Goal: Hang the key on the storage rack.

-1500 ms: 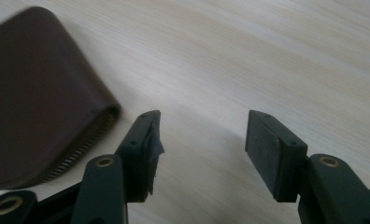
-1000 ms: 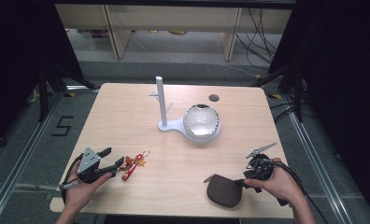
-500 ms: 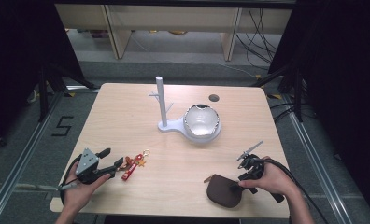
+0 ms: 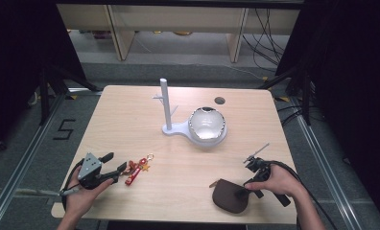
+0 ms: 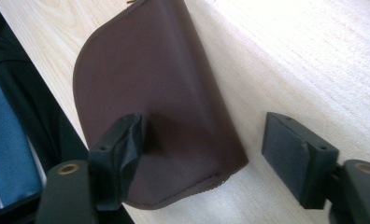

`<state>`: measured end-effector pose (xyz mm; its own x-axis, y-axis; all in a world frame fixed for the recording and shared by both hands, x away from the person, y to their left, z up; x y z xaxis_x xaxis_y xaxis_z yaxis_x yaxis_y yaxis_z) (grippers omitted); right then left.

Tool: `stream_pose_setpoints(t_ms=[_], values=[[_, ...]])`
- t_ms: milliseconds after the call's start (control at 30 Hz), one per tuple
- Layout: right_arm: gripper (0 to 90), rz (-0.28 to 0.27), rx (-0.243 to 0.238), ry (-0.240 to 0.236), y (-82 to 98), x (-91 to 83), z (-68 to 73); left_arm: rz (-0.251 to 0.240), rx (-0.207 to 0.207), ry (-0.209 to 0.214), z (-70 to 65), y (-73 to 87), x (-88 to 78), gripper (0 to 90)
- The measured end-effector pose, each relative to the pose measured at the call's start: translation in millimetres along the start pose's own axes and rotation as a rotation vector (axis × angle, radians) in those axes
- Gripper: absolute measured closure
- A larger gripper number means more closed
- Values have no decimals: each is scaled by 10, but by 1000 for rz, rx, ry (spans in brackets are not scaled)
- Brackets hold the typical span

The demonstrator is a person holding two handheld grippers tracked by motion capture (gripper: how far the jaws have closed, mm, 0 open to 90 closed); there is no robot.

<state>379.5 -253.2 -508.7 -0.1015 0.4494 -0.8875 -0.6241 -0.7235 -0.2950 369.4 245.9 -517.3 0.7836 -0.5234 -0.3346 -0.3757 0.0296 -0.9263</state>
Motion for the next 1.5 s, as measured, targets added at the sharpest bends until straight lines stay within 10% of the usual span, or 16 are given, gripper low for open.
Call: stream_pose_setpoints(t_ms=[267,500,700,1333,1500], values=[[466,6,56,-49,2,-14,37,10,-6,-12,-1,14,-10,339],[634,-23,-128,-29,-6,-166,76,3,-5,-4,7,10,-7,339],[701,-14,-183,-9,-28,-311,286,2,-6,-5,9,13,-13,339],[732,-162,-390,506,-190,-692,555,5,-10,-23,25,15,-44,340],[730,-194,-420,566,-231,-701,539,-7,-5,-12,39,17,-39,340]])
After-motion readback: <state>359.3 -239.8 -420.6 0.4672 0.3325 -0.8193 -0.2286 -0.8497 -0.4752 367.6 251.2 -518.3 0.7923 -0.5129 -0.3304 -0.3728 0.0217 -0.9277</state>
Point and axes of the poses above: each handheld gripper's, and its own axes: x roughly forward along the jaws, y roughly out of its underside, z roughly to its left, the point moved 3 cm from there along x, roughly forward along the jaws, and after that the axes turned 12 degrees about -x, right-handed, at the moved point
